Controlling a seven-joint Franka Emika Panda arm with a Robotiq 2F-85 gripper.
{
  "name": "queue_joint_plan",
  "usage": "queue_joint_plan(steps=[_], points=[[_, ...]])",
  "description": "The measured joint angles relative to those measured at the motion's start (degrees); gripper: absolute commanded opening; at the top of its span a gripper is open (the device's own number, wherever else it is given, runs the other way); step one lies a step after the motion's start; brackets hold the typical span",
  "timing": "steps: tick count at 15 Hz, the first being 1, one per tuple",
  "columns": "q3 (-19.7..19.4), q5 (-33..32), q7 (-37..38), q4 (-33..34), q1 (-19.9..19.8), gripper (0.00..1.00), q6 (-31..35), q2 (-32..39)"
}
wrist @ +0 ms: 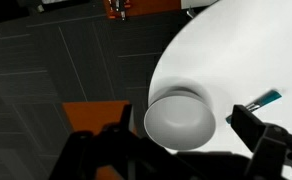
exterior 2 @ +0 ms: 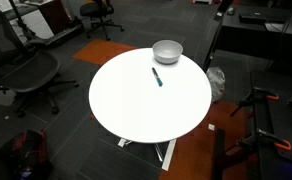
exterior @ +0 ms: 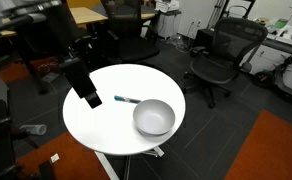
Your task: Move the green marker to the left
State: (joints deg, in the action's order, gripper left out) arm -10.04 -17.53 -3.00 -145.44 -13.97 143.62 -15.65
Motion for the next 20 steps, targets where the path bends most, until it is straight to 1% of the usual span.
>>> queue_joint_plan(steps=[8,12,17,20], points=[[0.0,0.2,0.0,0.0,0.0,1.0,0.0,0.0],[0.0,1.3,0.0,0.7,0.9,1.0,0.2,1.3],[0.9,3.5,0.5,5.2,2.8,1.0,1.5,6.9],[1.5,6.9,1.9,8.8,4.2,1.0,2.8,11.3]])
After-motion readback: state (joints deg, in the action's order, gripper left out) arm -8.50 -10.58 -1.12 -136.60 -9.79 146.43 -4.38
